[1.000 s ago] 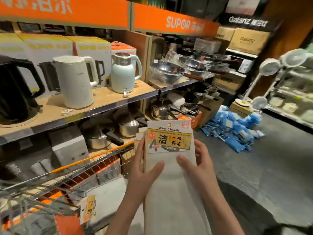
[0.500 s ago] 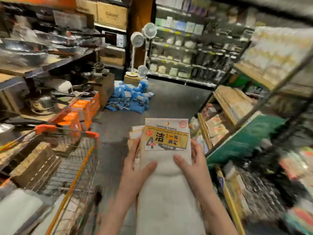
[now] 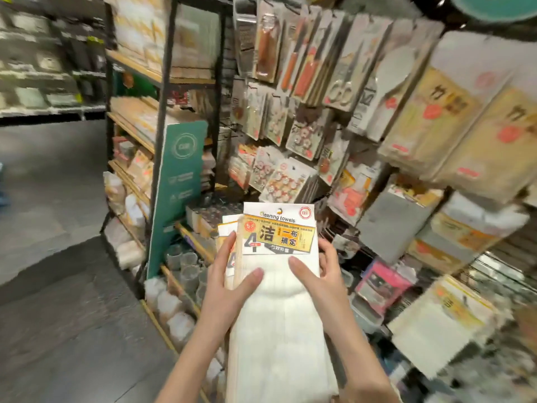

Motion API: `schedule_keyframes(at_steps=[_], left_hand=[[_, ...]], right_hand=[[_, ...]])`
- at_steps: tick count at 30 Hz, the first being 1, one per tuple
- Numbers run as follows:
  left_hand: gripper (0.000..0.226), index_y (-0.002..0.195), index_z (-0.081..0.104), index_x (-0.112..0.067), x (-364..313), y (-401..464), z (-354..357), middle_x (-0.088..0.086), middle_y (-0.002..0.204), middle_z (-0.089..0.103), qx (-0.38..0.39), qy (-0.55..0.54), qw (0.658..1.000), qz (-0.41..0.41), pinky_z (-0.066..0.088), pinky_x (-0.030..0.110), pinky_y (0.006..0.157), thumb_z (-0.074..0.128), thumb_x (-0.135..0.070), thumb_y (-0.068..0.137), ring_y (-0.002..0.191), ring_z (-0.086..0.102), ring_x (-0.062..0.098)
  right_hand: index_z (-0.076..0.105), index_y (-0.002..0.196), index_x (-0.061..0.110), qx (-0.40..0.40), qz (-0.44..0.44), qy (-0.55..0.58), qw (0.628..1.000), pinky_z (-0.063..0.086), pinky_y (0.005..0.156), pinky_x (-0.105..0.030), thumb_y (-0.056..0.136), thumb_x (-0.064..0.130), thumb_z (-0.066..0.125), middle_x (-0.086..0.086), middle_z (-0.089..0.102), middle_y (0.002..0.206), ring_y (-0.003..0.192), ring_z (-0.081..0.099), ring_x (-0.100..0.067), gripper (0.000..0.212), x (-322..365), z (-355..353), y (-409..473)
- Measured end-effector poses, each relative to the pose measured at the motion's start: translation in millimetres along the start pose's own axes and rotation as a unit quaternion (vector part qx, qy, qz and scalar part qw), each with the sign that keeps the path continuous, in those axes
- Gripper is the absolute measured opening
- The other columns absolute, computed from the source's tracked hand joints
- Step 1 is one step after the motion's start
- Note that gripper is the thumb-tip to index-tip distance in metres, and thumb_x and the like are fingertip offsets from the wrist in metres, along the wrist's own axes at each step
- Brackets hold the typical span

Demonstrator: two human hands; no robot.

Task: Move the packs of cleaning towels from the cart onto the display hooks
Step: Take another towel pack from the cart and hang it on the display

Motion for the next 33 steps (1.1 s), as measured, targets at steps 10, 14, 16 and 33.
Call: schedule_keyframes(at_steps=[10,14,16,33], left_hand=[[0.08,0.131,0.035,-0.056,11,14,160,-0.009,0.143,0.044,0.21,0.038,0.976,-0.03,0.036,0.048,0.109,0.082,-0.048,0.066,0.131,0.044,0.012],[0.075,0.14,0.035,-0.043,22,29,210,-0.009,0.141,0.049,0.291,0.013,0.956,-0.043,0.041,0.043,0.107,0.073,-0.02,0.079,0.126,0.05,0.011],[0.07,0.135,0.038,-0.047,26,36,228,-0.017,0.131,0.053,0.308,0.009,0.951,-0.036,0.044,0.016,0.098,0.072,-0.018,0.081,0.115,0.051,-0.01],[0.066,0.129,0.045,-0.035,53,52,321,-0.027,0.115,0.056,0.38,-0.069,0.921,-0.051,0.049,0.009,0.08,0.068,0.003,0.08,0.095,0.059,-0.015]], right_hand=[[0.05,0.112,0.025,-0.2,-0.024,-0.017,0.979,0.047,0.075,-0.011,0.085,0.003,0.066,0.01,0.069,0.101,0.092,0.063,0.004,0.039,-6,-158,-15],[0.048,0.107,0.021,-0.272,-0.026,-0.013,0.962,0.046,0.069,-0.007,0.085,-0.003,0.063,0.009,0.067,0.098,0.083,0.063,0.008,0.037,-8,-199,-12],[0.048,0.108,0.021,-0.295,-0.027,-0.008,0.955,0.047,0.07,-0.01,0.084,-0.003,0.065,0.007,0.069,0.098,0.086,0.064,0.004,0.037,-10,-215,-10],[0.05,0.11,0.02,-0.392,-0.007,-0.016,0.92,0.051,0.069,-0.018,0.077,0.005,0.072,-0.008,0.072,0.104,0.089,0.07,-0.012,0.042,-6,-299,12]])
Point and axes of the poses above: each hand's wrist, its own y-axis towards the middle knuckle, its own z-axis out of the palm, x = y × z, the point moved 5 cm from there along y, towards the middle knuckle
